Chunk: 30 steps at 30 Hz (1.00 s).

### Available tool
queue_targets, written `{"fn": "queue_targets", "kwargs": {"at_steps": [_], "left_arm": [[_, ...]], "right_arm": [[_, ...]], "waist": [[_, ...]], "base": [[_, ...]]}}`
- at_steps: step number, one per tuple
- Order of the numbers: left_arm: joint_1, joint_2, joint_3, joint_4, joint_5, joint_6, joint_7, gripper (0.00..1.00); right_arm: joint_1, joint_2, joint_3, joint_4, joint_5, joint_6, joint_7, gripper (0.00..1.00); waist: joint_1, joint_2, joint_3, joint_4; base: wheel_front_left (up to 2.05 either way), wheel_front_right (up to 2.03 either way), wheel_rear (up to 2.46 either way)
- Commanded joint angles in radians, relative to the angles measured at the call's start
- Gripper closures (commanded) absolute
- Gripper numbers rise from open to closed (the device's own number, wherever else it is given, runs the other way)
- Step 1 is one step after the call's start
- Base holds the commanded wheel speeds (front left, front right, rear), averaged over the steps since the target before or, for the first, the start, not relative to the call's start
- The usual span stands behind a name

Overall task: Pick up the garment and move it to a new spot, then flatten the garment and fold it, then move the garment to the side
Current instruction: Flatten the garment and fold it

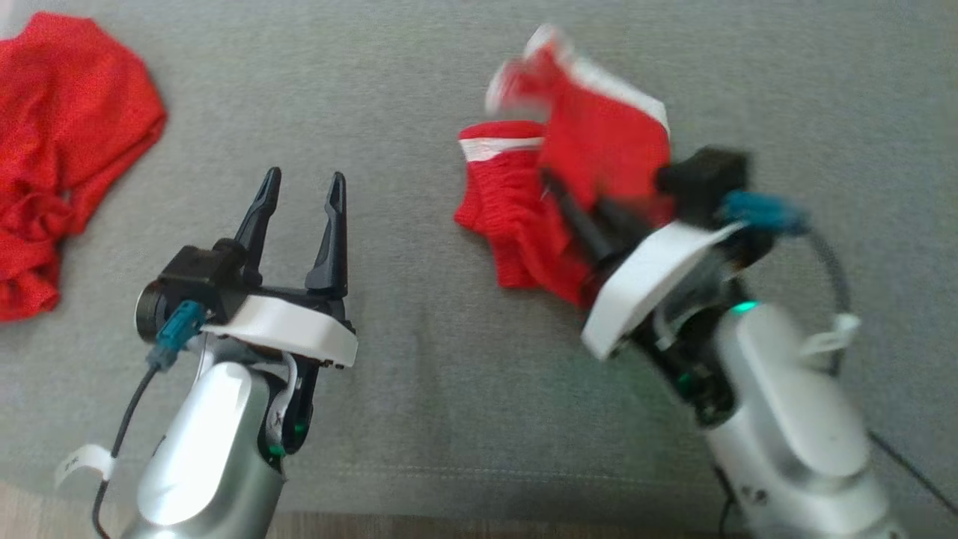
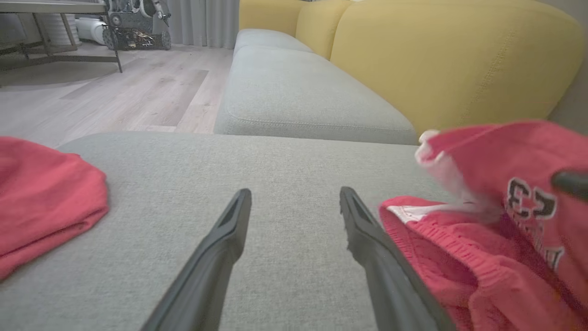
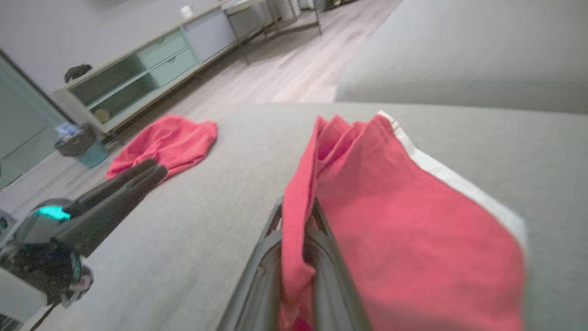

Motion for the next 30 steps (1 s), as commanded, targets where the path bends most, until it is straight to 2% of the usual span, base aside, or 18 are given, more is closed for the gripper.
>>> {"fn": "queue_targets", "kwargs": {"at_steps": [1,8,9,10,11,16,20,24,30], "left_arm": [[-0.014,0.014,0.037,-0.021,-0.006,0.000,-0.008,0.00],[-0.020,0.006,0.046,-0.006,-0.006,-0.007,-0.012,0.00],[-0.020,0.005,0.048,-0.006,-0.006,-0.007,-0.012,0.00],[-0.019,0.006,0.051,-0.006,-0.005,-0.006,-0.012,0.00],[-0.018,0.006,0.053,-0.006,-0.004,-0.006,-0.013,0.00],[-0.015,0.010,0.061,-0.007,0.001,-0.006,-0.013,0.00],[-0.011,0.018,0.069,-0.008,0.007,-0.005,-0.013,0.00],[-0.003,0.027,0.076,-0.012,0.013,-0.004,-0.014,0.00],[0.011,0.050,0.080,-0.028,0.026,0.004,-0.014,0.00]], "right_arm": [[-0.016,0.007,0.052,0.006,0.025,0.007,-0.012,1.00],[-0.002,0.007,0.152,0.164,0.070,0.007,-0.066,1.00],[-0.004,0.007,0.162,0.172,0.069,0.007,-0.077,0.68],[-0.006,0.007,0.173,0.176,0.067,0.007,-0.086,0.17],[-0.010,0.007,0.184,0.177,0.061,0.007,-0.096,0.00],[-0.020,0.007,0.203,0.149,0.030,0.007,-0.160,0.00],[-0.009,0.007,0.180,0.082,0.013,0.007,-0.237,0.00],[0.029,0.007,0.083,0.016,-0.021,0.007,-0.297,0.00],[0.112,0.007,-0.135,-0.064,-0.080,0.007,-0.348,0.00]], "waist": [[0.0000,0.0000,0.001,0.022],[0.0000,0.0000,0.014,0.045],[0.0000,0.0000,0.016,0.042],[0.0000,0.0000,0.017,0.039],[0.0000,0.0000,0.018,0.035],[0.0000,0.0000,0.017,0.015],[0.0000,0.0000,0.010,-0.008],[0.0000,0.0000,-0.001,-0.028],[0.0000,0.0000,-0.018,-0.050]], "base": [[0.00,0.00,0.00],[0.00,0.00,0.00],[0.00,0.00,0.00],[0.00,0.00,0.00],[0.00,0.00,0.00],[0.00,0.00,0.00],[0.00,0.00,0.00],[0.00,0.00,0.00],[0.00,0.00,0.00]]}}
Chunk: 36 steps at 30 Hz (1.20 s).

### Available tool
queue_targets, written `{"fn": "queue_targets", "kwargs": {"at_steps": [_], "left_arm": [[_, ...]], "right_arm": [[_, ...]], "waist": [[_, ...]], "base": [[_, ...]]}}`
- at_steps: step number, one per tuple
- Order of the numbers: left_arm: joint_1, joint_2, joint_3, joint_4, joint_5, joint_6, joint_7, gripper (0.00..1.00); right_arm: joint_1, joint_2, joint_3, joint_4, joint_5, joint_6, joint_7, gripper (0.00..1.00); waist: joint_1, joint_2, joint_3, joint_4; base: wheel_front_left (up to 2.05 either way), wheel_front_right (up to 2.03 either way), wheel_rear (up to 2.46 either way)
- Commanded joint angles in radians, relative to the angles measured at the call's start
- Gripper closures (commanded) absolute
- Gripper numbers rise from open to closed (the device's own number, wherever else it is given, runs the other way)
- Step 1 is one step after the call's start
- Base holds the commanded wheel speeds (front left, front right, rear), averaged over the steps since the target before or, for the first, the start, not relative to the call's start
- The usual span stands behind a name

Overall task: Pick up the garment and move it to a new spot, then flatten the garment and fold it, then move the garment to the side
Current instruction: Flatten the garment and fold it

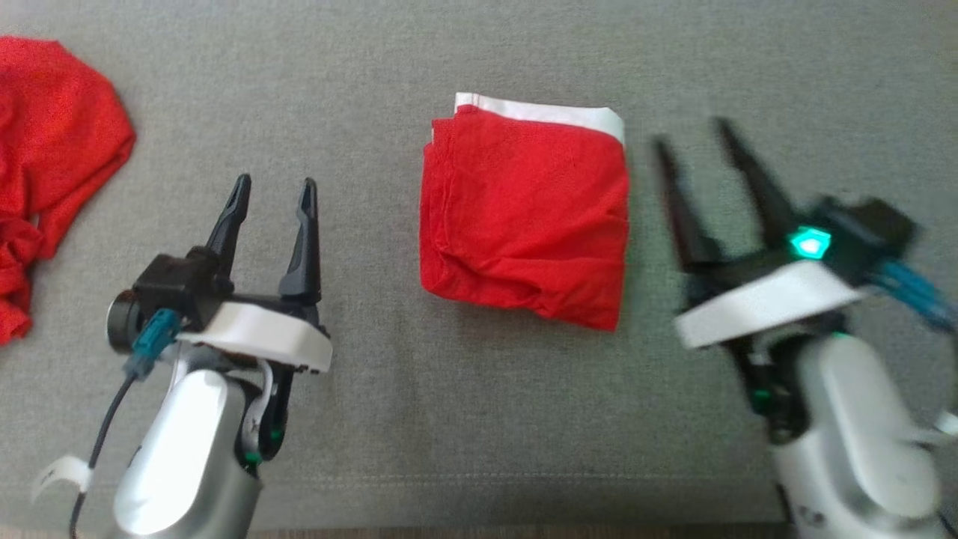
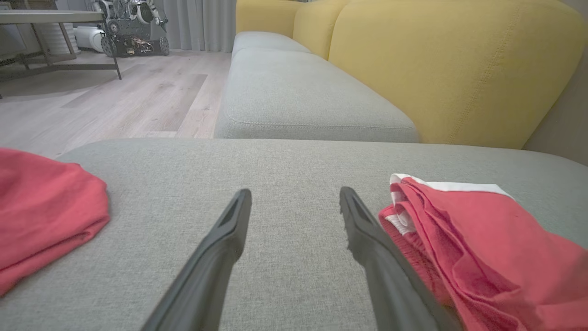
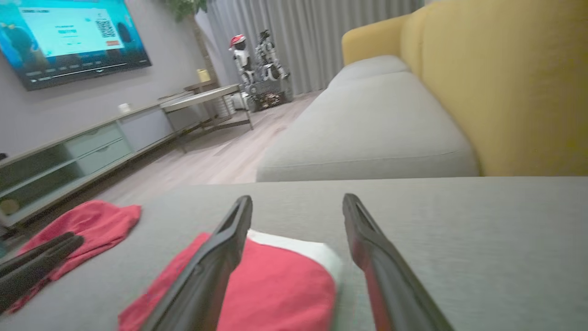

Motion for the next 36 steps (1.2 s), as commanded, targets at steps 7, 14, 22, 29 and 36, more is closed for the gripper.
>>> {"fn": "queue_targets", "kwargs": {"at_steps": [7,14,22,29,36], "left_arm": [[0.037,0.073,0.051,-0.088,0.017,0.019,0.004,0.00],[0.101,0.098,0.047,-0.128,0.019,0.035,0.027,0.00],[0.190,0.101,0.035,-0.152,0.012,0.057,0.046,0.00],[0.246,0.107,0.033,-0.154,0.004,0.073,0.059,0.00],[0.295,0.115,0.021,-0.159,0.003,0.085,0.077,0.00]], "right_arm": [[0.104,0.014,-0.173,-0.066,-0.066,0.007,-0.014,0.00],[0.160,0.014,-0.197,-0.062,-0.072,0.007,-0.014,0.00],[0.253,0.014,-0.217,-0.080,-0.093,0.007,0.015,0.00],[0.296,0.014,-0.224,-0.093,-0.110,0.007,0.039,0.00],[0.345,0.014,-0.220,-0.107,-0.144,0.007,0.063,0.00]], "waist": [[0.0000,0.0000,-0.046,-0.024],[0.0000,0.0000,-0.107,-0.031],[0.0000,0.0000,-0.196,-0.028],[0.0000,0.0000,-0.251,-0.030],[0.0000,0.0000,-0.314,-0.028]], "base": [[0.00,0.00,0.00],[0.00,0.00,0.00],[0.00,0.00,0.00],[0.00,0.00,0.00],[0.00,0.00,0.00]]}}
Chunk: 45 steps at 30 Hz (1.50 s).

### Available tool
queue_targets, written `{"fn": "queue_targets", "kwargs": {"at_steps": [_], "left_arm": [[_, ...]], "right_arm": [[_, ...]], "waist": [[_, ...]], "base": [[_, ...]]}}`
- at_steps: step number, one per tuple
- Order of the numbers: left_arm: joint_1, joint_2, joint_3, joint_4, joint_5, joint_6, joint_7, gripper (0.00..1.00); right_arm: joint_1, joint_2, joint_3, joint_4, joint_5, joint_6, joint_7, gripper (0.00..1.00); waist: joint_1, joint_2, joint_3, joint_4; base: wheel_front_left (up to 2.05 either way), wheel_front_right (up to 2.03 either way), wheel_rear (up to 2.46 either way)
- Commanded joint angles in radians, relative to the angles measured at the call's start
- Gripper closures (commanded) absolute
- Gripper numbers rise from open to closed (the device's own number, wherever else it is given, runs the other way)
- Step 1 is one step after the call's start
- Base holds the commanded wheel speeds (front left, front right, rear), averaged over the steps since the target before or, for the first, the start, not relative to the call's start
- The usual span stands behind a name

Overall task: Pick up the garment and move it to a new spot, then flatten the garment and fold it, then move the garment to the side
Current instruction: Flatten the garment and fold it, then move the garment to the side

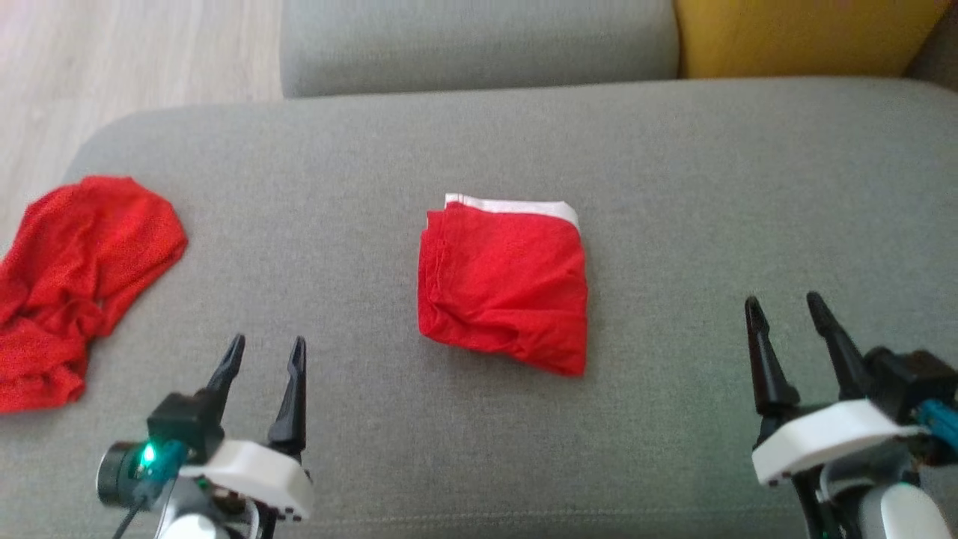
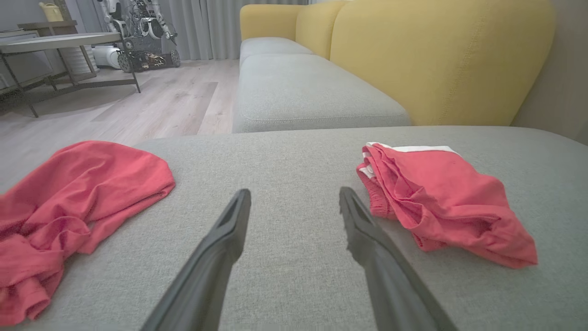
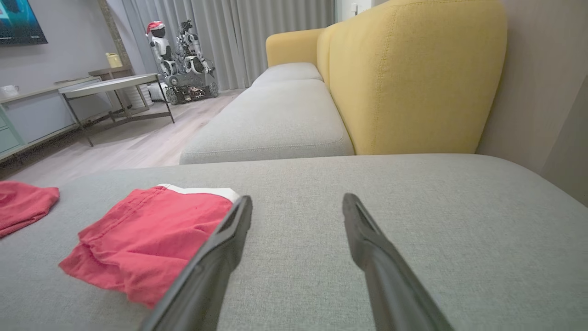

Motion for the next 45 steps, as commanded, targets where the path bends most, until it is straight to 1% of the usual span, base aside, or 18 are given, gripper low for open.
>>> {"fn": "queue_targets", "kwargs": {"at_steps": [1,13,34,40,45], "left_arm": [[-0.027,0.026,0.037,-0.038,-0.002,0.009,0.002,0.00],[-0.009,0.038,0.028,-0.056,-0.006,0.021,0.023,0.00],[-0.021,0.052,0.030,-0.069,-0.011,0.036,0.019,0.00],[-0.047,0.052,0.027,-0.079,-0.007,0.035,0.009,0.00],[-0.099,0.049,0.025,-0.091,-0.001,0.029,-0.009,0.00]], "right_arm": [[-0.016,-0.004,0.025,-0.046,-0.006,0.007,0.005,0.00],[0.005,-0.004,0.043,-0.083,-0.010,0.007,0.027,0.00],[-0.004,-0.004,0.033,-0.085,-0.010,0.007,0.032,0.00],[-0.022,-0.004,0.022,-0.067,-0.002,0.007,0.039,0.00],[-0.077,-0.004,0.024,-0.015,-0.002,0.007,0.048,0.00]], "waist": [[0.0001,-0.0001,-0.016,0.001],[0.0001,-0.0001,-0.026,0.005],[0.0001,-0.0001,-0.006,0.009],[0.0001,-0.0001,0.030,0.023],[0.0001,-0.0001,0.096,0.055]], "base": [[0.00,0.00,0.00],[0.00,0.00,0.00],[0.00,0.00,0.00],[0.00,0.00,0.00],[0.00,0.00,0.00]]}}
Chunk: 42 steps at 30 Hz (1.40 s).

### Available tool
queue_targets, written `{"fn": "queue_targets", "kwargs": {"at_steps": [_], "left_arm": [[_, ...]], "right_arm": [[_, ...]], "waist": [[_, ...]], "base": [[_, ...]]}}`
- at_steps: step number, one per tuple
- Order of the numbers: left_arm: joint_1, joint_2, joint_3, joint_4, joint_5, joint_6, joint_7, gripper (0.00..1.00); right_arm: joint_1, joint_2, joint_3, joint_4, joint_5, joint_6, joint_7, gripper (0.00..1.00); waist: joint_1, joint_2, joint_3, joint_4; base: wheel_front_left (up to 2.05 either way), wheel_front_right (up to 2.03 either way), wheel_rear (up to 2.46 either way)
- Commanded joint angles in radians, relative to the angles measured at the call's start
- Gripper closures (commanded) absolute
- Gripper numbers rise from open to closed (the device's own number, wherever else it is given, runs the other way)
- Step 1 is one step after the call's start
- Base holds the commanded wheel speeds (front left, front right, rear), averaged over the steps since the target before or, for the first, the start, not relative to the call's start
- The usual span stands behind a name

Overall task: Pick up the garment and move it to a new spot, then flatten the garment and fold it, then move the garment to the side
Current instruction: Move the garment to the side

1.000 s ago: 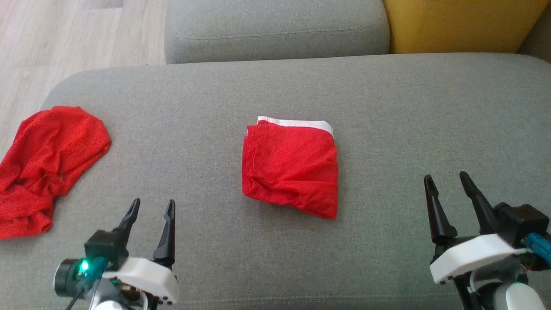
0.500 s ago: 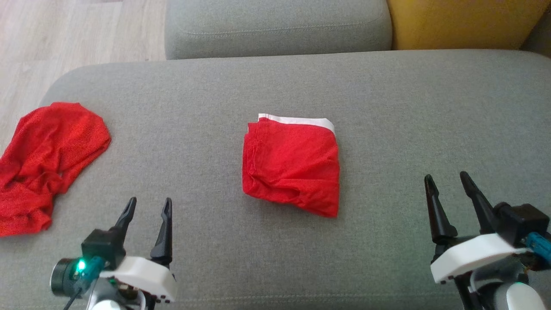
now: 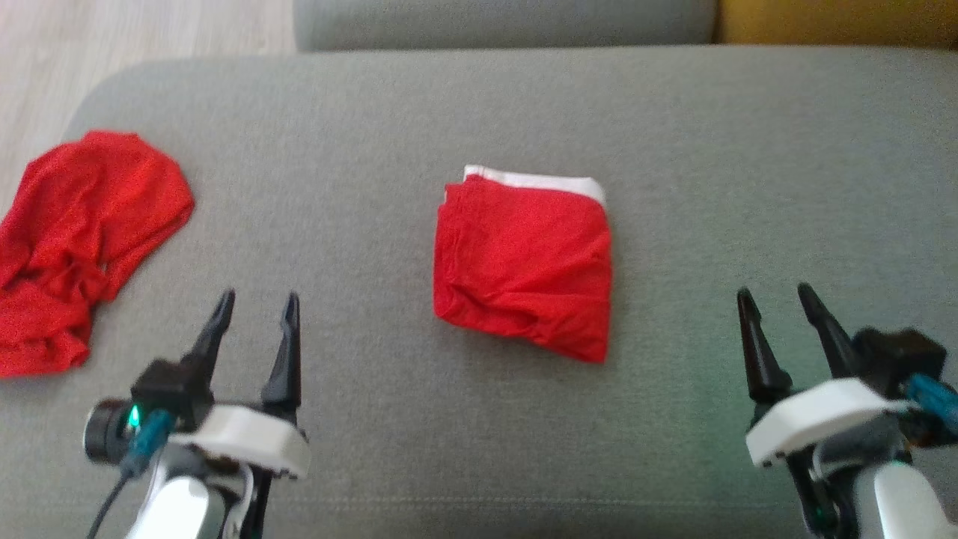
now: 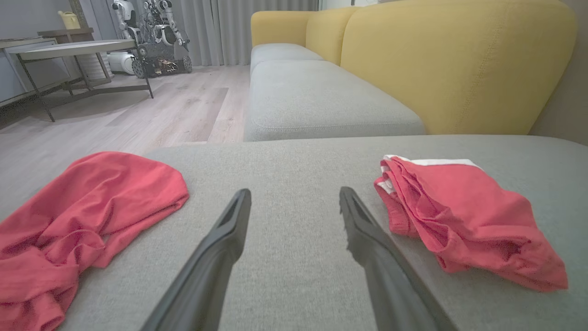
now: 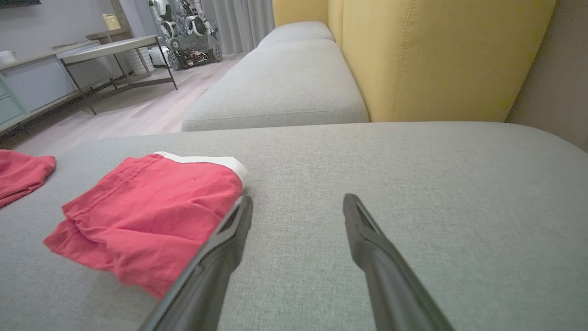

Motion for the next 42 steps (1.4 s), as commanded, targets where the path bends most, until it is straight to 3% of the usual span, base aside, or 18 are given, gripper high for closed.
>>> {"fn": "queue_targets", "kwargs": {"at_steps": [1,11,19,20,21,22,31,42], "left_arm": [[-0.078,0.019,0.035,-0.039,0.006,-0.002,-0.014,0.00],[-0.189,-0.026,0.014,0.004,0.005,-0.035,-0.061,0.00],[-0.223,-0.061,0.010,0.050,0.004,-0.052,-0.084,0.00],[-0.228,-0.066,0.012,0.057,0.006,-0.055,-0.086,0.00],[-0.230,-0.067,0.013,0.060,0.007,-0.056,-0.087,0.00],[-0.233,-0.068,0.015,0.061,0.008,-0.058,-0.087,0.00],[-0.246,-0.066,0.026,0.066,0.021,-0.069,-0.090,0.00],[-0.256,-0.046,0.048,0.023,0.035,-0.074,-0.090,0.00]], "right_arm": [[-0.076,-0.005,0.027,-0.017,0.003,0.007,-0.003,0.00],[-0.218,-0.005,0.117,0.176,0.018,0.007,0.037,0.00],[-0.260,-0.005,0.171,0.297,0.057,0.007,0.128,0.00],[-0.261,-0.005,0.174,0.306,0.069,0.007,0.148,0.20],[-0.262,-0.005,0.178,0.307,0.077,0.007,0.156,0.70],[-0.264,-0.005,0.182,0.306,0.082,0.007,0.161,1.00],[-0.293,-0.005,0.194,0.283,0.095,0.007,0.156,1.00],[-0.336,-0.089,0.159,0.215,0.081,0.007,0.191,1.00]], "waist": [[0.0000,0.0000,0.046,0.031],[0.0000,0.0000,0.160,0.109],[0.0000,0.0000,0.193,0.131],[0.0000,0.0000,0.197,0.128],[0.0000,0.0000,0.199,0.124],[0.0000,0.0000,0.202,0.120],[0.0000,0.0000,0.209,0.068],[0.0000,0.0000,0.254,-0.107]], "base": [[0.00,0.00,0.00],[0.00,0.00,0.00],[0.00,0.00,0.00],[0.00,0.00,0.00],[0.00,0.00,0.00],[0.00,0.00,0.00],[0.00,0.00,0.00],[0.00,0.00,0.00]]}}
